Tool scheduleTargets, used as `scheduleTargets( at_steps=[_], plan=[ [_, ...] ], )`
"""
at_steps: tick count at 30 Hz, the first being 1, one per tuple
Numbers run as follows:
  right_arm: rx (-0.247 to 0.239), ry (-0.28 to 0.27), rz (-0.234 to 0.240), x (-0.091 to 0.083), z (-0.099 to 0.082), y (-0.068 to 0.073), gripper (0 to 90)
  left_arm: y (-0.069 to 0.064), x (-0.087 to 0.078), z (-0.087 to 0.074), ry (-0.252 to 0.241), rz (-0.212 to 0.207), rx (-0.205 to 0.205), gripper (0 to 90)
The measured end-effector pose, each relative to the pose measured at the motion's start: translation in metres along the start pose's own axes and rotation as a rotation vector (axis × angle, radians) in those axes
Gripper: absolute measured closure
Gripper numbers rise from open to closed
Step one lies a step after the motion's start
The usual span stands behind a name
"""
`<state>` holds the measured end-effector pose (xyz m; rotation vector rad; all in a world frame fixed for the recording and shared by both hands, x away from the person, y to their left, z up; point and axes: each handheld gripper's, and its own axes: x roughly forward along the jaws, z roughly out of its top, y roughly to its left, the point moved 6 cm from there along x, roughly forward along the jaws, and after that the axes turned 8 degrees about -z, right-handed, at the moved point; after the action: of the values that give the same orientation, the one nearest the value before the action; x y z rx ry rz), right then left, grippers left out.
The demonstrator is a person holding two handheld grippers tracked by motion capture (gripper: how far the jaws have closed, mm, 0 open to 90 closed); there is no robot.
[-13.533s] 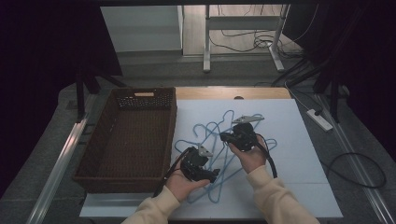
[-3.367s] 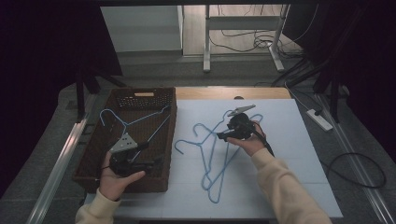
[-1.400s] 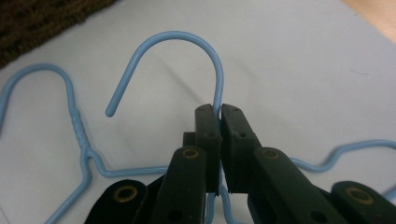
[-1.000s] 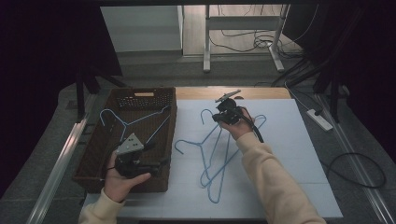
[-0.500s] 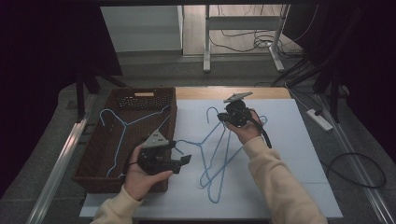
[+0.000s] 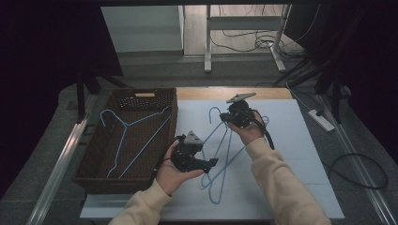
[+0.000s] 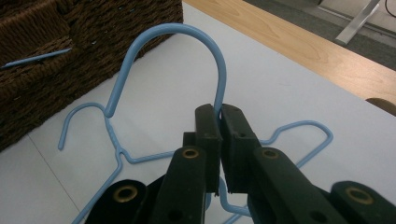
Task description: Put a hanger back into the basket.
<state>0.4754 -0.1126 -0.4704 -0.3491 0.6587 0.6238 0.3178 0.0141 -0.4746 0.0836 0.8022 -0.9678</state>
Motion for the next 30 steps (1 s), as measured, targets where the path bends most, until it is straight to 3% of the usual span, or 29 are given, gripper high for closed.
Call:
scheduleTargets(
  at_steps=[10, 14, 19, 24, 28, 30],
  plan=[
    [0.003, -0.009, -0.002, -0.002, 0.0, 0.0, 87.0, 0.008, 0.043, 0.007, -0.016, 0.099, -0.023, 29.1],
    [0.004, -0.013, 0.001, -0.004, 0.0, 0.0, 87.0, 0.012, 0.062, 0.005, 0.038, 0.088, -0.034, 29.6],
    [0.009, -0.016, 0.005, -0.006, -0.001, -0.001, 87.0, 0.022, 0.077, 0.004, 0.048, 0.106, -0.067, 31.8],
    [0.011, -0.024, 0.009, -0.007, -0.001, -0.001, 87.0, 0.03, 0.085, 0.003, 0.043, 0.104, -0.081, 44.8],
    [0.017, -0.029, 0.01, -0.009, -0.002, -0.002, 86.9, 0.032, 0.086, 0.003, 0.037, 0.063, -0.096, 79.5],
    [0.017, -0.03, 0.013, -0.01, -0.002, -0.003, 86.9, 0.034, 0.086, 0.002, 0.04, 0.051, -0.111, 82.4]
  ],
)
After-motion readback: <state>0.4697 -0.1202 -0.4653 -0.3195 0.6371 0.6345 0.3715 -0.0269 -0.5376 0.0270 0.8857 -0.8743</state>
